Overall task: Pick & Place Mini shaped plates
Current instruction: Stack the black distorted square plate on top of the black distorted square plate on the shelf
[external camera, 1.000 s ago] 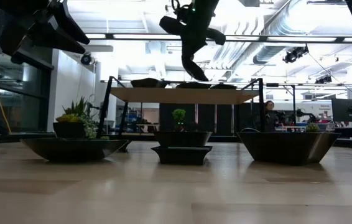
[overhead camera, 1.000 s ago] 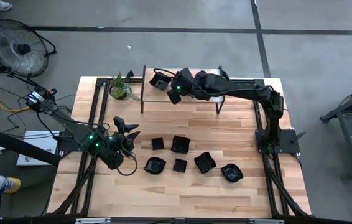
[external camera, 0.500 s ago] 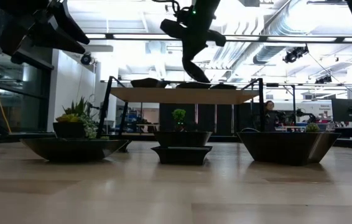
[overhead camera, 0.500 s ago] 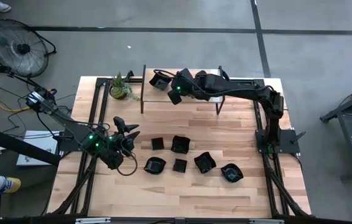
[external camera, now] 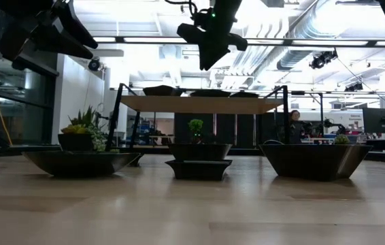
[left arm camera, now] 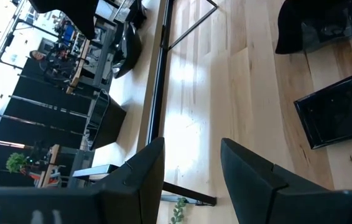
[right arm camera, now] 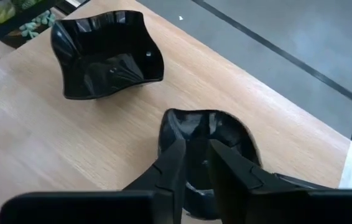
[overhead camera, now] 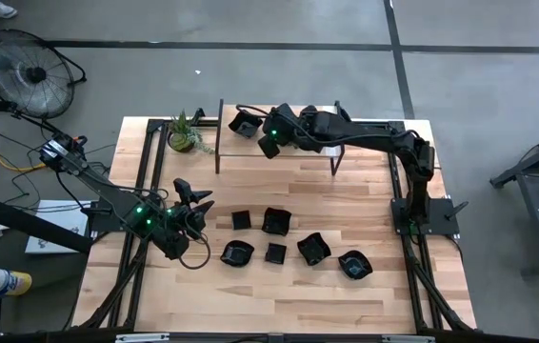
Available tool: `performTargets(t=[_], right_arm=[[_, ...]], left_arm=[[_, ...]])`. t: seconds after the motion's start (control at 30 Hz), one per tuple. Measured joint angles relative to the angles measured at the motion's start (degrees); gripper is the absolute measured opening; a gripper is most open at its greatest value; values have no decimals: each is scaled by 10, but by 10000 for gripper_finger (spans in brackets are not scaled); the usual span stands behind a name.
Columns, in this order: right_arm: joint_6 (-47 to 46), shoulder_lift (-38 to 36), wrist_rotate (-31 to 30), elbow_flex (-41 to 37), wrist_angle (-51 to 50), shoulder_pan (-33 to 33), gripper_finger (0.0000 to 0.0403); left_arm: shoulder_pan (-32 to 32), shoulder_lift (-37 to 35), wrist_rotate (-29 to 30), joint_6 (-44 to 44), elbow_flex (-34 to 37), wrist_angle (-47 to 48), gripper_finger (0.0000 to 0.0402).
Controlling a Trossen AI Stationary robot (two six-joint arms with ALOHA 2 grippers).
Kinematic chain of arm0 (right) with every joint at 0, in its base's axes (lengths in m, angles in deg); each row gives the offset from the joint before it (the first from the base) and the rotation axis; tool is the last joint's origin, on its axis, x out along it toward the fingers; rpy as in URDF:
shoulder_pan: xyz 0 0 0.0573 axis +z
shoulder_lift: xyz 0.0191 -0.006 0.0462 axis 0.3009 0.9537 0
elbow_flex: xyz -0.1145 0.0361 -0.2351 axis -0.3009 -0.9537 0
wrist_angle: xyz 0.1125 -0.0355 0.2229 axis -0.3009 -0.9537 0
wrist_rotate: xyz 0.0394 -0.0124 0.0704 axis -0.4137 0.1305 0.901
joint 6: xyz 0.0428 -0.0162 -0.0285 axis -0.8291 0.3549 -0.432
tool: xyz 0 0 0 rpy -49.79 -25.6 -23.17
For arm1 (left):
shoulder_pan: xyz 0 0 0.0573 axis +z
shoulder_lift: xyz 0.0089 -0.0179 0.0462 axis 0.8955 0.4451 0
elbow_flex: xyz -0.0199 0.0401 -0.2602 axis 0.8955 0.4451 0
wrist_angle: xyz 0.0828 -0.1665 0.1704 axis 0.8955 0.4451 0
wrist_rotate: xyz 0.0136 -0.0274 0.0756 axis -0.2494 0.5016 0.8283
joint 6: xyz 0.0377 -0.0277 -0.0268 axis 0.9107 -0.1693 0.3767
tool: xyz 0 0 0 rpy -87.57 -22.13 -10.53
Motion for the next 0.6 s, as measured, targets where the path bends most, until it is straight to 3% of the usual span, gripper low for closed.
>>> performTargets(t=[0.4,0.6], right_arm=[[89,-26,-20,0,-12,6,71],[125,-41,-113,-19,-59,44,71]], left_arm=[[0,0,-15,-13,0,1,152],[0,0,-16,-49,0,11,152]])
